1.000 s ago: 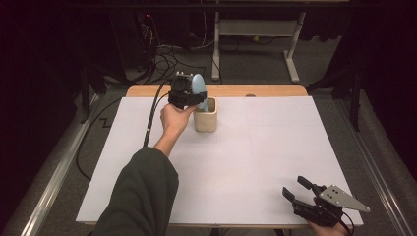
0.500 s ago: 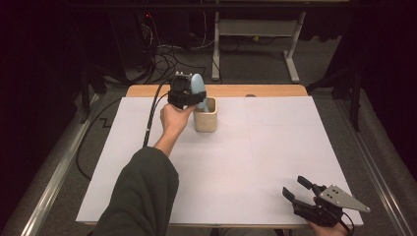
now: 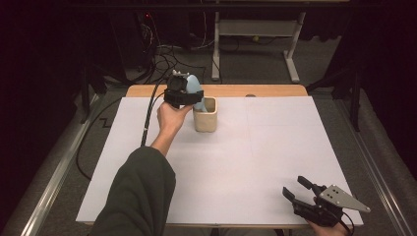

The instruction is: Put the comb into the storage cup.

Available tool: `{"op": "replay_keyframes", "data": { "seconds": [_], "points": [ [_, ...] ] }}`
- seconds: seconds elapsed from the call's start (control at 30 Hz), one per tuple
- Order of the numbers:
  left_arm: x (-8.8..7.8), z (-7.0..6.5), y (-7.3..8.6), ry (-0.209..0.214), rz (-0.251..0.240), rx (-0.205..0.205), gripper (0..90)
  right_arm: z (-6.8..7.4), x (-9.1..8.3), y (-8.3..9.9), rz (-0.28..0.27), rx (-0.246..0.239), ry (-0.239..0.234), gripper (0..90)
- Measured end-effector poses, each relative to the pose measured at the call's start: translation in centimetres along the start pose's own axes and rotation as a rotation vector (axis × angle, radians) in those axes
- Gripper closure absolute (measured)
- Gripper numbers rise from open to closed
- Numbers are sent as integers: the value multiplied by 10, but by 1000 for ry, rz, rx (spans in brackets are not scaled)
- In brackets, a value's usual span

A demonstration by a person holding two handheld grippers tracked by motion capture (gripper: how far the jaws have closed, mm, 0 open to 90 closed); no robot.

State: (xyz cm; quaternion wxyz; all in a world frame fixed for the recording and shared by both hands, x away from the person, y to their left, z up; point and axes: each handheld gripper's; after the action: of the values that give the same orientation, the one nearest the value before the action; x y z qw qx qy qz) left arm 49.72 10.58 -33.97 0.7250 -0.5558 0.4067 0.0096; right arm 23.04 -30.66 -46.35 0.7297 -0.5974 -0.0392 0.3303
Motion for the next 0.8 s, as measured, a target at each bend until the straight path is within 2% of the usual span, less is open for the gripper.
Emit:
{"op": "replay_keyframes", "data": {
  "seconds": [0.13, 0.27, 0.8],
  "points": [
    [1, 1, 2, 11, 14, 4, 260, 0, 0, 0, 0, 1, 0, 323],
    [-1, 0, 1, 10, 5, 10, 222, 0, 0, 0, 1, 2, -2, 323],
    [-5, 4, 5, 37, 21, 16, 172, 0, 0, 0, -2, 2, -1, 324]
  ]
}}
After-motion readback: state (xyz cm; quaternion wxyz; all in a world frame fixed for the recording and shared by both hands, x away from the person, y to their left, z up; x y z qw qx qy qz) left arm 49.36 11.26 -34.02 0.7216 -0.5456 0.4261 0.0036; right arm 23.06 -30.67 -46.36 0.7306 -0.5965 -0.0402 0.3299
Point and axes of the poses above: each handheld gripper's, and its own axes: x roughly forward along the jaws, y roughly out of its underside, z roughly to its left, and after that the axes turned 14 degrees about x, right-handed
